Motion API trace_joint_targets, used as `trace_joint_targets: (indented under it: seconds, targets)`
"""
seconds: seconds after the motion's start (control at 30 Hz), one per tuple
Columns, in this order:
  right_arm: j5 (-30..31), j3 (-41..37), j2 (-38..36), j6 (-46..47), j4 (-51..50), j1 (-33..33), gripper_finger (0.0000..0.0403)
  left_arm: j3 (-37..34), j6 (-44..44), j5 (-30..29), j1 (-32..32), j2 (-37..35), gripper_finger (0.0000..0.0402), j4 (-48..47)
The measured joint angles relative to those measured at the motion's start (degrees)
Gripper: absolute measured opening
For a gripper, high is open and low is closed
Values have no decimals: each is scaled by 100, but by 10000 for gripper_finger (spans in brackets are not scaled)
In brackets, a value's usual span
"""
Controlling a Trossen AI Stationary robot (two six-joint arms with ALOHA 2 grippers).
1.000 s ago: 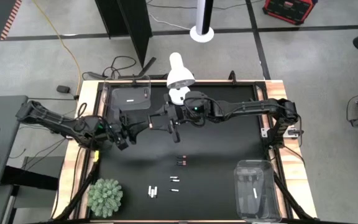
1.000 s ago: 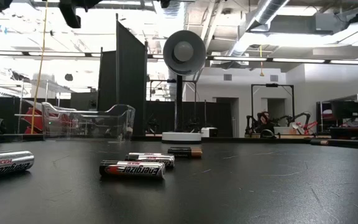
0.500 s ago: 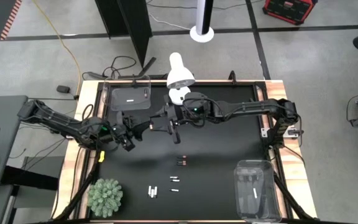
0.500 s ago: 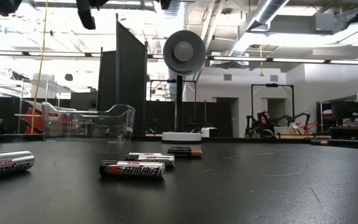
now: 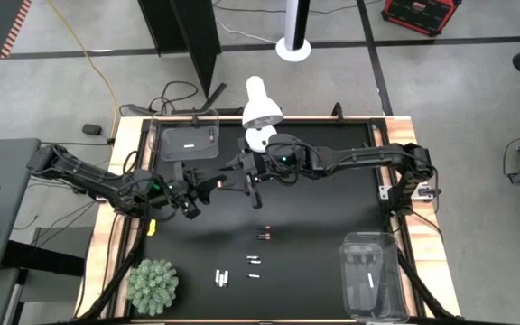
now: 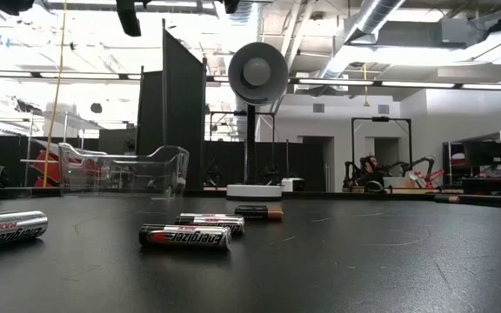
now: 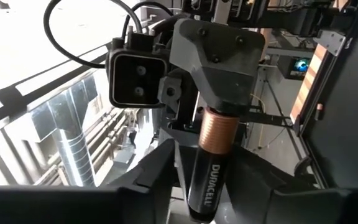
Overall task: Sort batteries
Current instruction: Put the black battery into the top transparent bin
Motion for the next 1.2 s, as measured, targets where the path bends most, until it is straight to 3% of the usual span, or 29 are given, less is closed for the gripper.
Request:
trace_joint_targets:
  seconds: [0.23,0.7,1.2]
  targets:
    - [0,0,0,80,-13,0,203,-2,13,-9,0,-2,46,-146]
    - [2,0,0,17,-15,0,209,-2,-46,-96,0,-2,46,-109]
    - [8,0,-2,103,-28,0,313,-4,-205,-238,-2,-9,46,-74]
